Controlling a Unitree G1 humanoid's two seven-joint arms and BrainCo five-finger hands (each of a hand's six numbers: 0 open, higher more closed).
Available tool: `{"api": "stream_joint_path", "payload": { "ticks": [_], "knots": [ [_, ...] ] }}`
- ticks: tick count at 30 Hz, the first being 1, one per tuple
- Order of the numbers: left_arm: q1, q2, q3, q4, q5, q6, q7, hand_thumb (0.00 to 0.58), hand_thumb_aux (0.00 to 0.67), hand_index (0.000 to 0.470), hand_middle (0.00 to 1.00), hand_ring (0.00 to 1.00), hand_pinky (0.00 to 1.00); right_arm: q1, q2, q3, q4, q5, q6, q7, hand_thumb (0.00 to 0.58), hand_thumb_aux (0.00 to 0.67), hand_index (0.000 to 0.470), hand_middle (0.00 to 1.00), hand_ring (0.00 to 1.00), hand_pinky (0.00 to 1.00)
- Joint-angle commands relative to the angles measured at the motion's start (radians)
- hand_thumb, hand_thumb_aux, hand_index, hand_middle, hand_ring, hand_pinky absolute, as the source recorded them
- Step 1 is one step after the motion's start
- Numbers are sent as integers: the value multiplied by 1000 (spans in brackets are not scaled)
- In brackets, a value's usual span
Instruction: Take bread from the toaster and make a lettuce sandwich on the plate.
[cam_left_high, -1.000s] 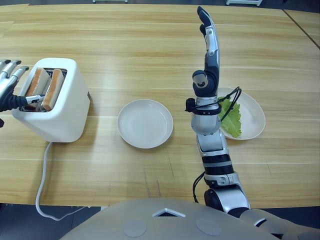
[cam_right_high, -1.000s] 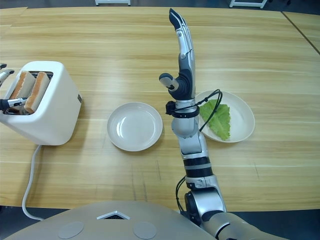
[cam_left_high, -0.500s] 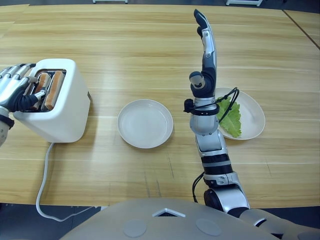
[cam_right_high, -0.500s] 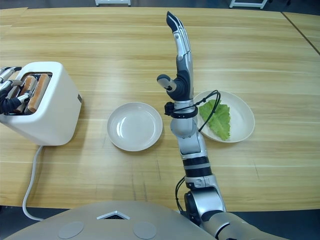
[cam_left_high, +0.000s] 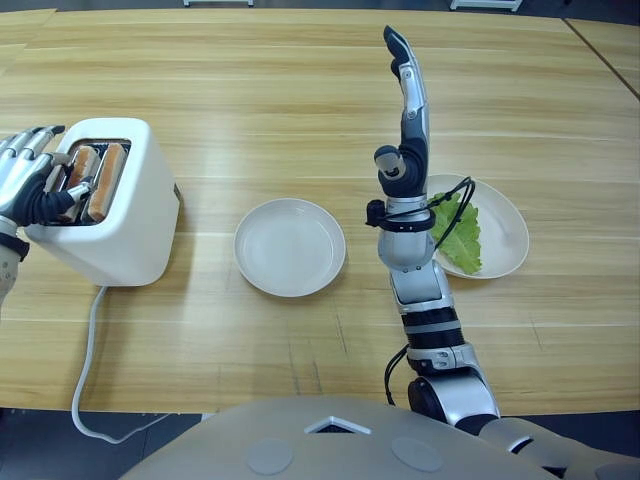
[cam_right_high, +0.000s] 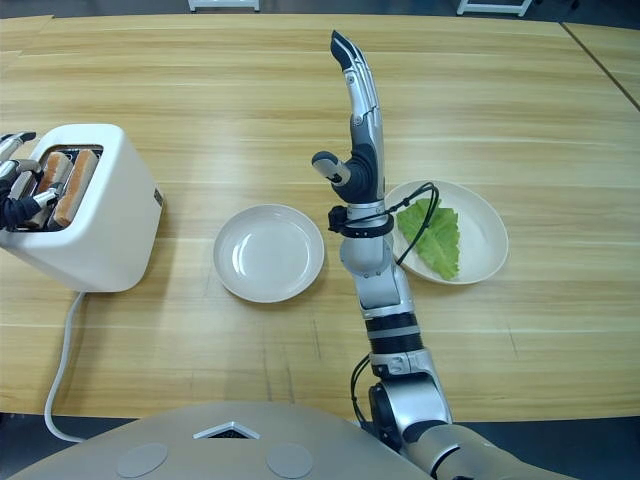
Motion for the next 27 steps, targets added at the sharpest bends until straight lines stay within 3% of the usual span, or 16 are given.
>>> {"api": "stream_joint_path", "payload": {
  "ticks": [1, 9, 11, 13, 14, 15, 16, 19, 27],
  "knots": [
    [28, 10, -64, -22, 19, -15, -90, 0, 0, 0, 0, 0, 0, -4, 0, 3, 2, -1, -1, 0, 0, 0, 0, 0, 0, 0],
    [34, 18, -106, -5, 23, -13, -150, 0, 0, 0, 0, 0, 0, -4, 1, 7, 1, 1, -3, 2, 0, 0, 0, 0, 0, 0],
    [34, 17, -99, -3, 22, -1, -145, 92, 55, 39, 0, 0, 0, -3, 1, 7, 1, 1, -4, 1, 0, 0, 0, 0, 0, 0],
    [35, 17, -89, -3, 18, 13, -145, 230, 150, 105, 0, 0, 0, -3, 1, 7, 3, 1, -6, 1, 0, 0, 0, 0, 0, 0],
    [35, 17, -82, -6, 16, 21, -142, 258, 171, 120, 0, 0, 0, -4, 1, 7, 4, 2, -7, 0, 0, 0, 0, 0, 0, 0],
    [35, 18, -75, -8, 13, 28, -142, 248, 163, 114, 0, 0, 0, -4, 1, 7, 6, 2, -8, 0, 0, 0, 0, 0, 0, 0],
    [33, 20, -63, -11, 7, 36, -141, 152, 95, 66, 0, 0, 0, -4, 1, 7, 8, 2, -8, 0, 0, 0, 0, 0, 0, 0],
    [28, 34, -26, -30, -21, 56, -163, 14, 8, 6, 0, 0, 0, -5, 0, 7, 11, 2, -10, 0, 0, 0, 0, 0, 0, 0],
    [34, 38, 23, -92, -46, 95, -239, 0, 0, 0, 0, 0, 0, -5, 2, 12, 10, -1, -13, 2, 0, 0, 0, 0, 0, 0]
  ]
}}
